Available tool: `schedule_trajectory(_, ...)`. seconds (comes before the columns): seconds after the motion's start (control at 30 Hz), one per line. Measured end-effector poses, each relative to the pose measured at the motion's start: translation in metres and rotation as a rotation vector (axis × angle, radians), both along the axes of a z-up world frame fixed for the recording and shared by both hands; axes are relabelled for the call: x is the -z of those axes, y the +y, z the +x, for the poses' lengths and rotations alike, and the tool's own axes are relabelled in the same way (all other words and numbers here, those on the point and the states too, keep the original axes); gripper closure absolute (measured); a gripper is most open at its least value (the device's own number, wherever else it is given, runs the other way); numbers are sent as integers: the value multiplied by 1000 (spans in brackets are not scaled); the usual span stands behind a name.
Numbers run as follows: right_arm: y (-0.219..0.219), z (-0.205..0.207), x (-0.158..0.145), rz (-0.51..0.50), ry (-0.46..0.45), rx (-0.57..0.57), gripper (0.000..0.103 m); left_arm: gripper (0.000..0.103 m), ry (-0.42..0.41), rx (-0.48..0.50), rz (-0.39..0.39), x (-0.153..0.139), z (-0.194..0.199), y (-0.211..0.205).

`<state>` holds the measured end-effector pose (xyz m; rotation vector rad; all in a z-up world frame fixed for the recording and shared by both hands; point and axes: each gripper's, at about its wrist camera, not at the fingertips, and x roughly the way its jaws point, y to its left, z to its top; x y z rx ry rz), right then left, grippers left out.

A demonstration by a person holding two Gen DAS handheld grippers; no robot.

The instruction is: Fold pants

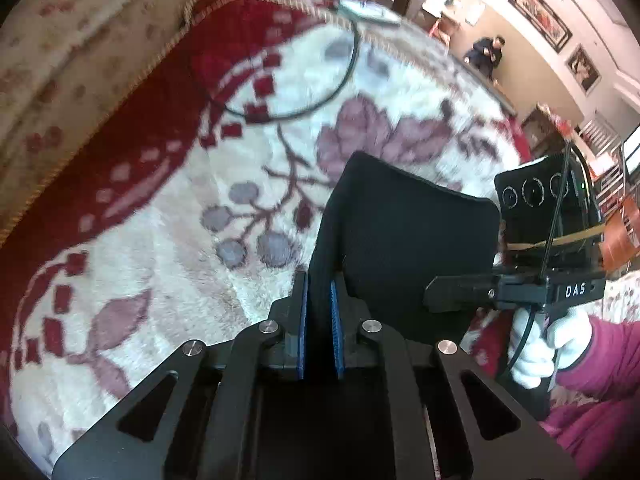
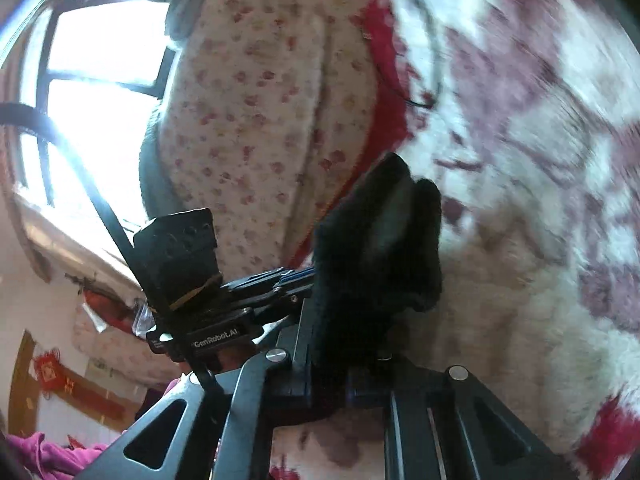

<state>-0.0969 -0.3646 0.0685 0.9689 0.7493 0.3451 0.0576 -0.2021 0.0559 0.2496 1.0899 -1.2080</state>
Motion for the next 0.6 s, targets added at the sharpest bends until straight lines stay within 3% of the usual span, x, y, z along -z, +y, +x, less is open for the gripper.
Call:
schedule_trajectory(0.37, 72, 16, -69, -22, -154, -177, 93, 94, -127, -130, -94, -80, -22, 79)
schedule_trajectory(0.6, 141, 27, -88, -31, -186, -337, 92, 94, -156, -270, -111, -97, -38, 157)
